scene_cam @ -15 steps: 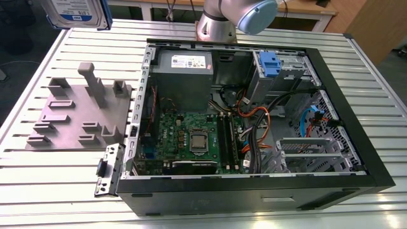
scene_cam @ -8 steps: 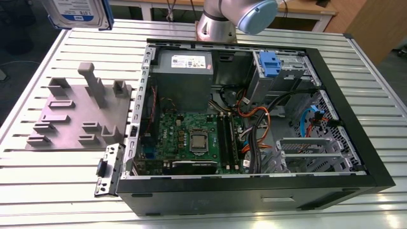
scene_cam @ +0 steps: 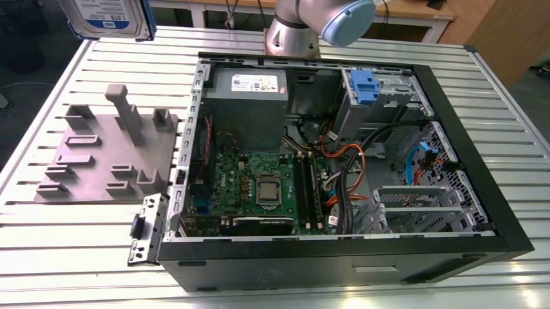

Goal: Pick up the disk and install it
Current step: 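Pick up the disk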

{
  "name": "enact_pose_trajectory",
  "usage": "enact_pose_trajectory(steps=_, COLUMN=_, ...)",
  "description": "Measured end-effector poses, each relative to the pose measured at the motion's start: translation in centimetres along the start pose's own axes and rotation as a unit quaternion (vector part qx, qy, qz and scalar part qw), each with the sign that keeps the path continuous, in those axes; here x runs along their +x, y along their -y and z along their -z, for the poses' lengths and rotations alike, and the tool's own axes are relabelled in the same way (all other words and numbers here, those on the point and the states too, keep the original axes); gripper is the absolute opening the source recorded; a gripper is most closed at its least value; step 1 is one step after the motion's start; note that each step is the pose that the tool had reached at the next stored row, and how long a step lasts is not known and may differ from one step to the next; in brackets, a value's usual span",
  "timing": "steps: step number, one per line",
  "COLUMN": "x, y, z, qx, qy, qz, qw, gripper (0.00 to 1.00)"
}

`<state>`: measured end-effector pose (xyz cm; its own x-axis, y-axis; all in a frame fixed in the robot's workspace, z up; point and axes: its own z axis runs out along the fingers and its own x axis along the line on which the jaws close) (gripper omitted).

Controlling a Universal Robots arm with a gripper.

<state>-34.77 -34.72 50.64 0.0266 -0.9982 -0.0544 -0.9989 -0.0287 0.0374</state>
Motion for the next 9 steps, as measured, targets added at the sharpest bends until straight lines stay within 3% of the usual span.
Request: enact_pose_trajectory(steps=9, x=0.02, y=0.63, z=0.03, qx=0.0, qy=0.0, qz=0.0, qw=1.0, gripper=0.37)
